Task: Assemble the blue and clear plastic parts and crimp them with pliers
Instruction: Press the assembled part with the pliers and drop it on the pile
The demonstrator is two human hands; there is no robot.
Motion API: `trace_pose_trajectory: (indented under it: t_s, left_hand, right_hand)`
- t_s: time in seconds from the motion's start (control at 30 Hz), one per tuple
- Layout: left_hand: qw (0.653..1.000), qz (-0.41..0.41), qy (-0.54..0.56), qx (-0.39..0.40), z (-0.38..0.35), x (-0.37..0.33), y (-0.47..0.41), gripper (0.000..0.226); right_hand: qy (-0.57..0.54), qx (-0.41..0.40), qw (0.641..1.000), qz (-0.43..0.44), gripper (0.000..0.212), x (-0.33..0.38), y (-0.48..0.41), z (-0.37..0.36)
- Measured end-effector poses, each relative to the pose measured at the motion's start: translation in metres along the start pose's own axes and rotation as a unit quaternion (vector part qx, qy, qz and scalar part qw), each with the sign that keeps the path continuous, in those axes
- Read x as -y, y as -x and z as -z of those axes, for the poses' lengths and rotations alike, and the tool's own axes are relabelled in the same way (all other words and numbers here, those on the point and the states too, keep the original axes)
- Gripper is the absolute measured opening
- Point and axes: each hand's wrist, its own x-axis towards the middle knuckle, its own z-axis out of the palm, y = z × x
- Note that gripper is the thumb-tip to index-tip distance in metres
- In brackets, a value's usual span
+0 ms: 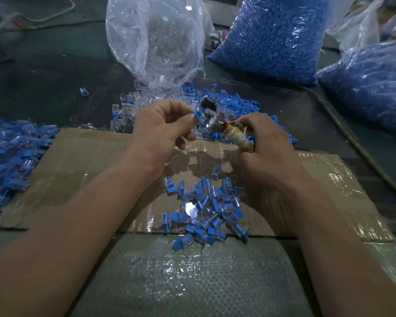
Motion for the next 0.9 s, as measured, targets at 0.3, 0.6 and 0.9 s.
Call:
trace_pose_trajectory:
  t_s: [0.3, 0.6, 0.9]
  left_hand:
    - [1.000, -0.011, -0.009, 0.005, 0.0010, 0.0009, -0.0003, 0.018]
    - [1.000, -0.009, -0.025, 0.001, 0.0004, 0.0033, -0.0002, 0.019]
    - [0.999, -0.008, -0.043, -0.023, -0.0030, 0.0037, 0.0021, 0.020]
  right_hand:
    - [0.013, 0.055, 0.998, 0.005, 0.029, 0.0024, -0.0007, 0.0003]
    - [0.025, 0.073, 0.997, 0.003, 0.025, 0.0062, -0.0007, 0.0019]
    - [0.036, 0.069, 0.997, 0.003, 0.025, 0.0095, -0.0042, -0.0007]
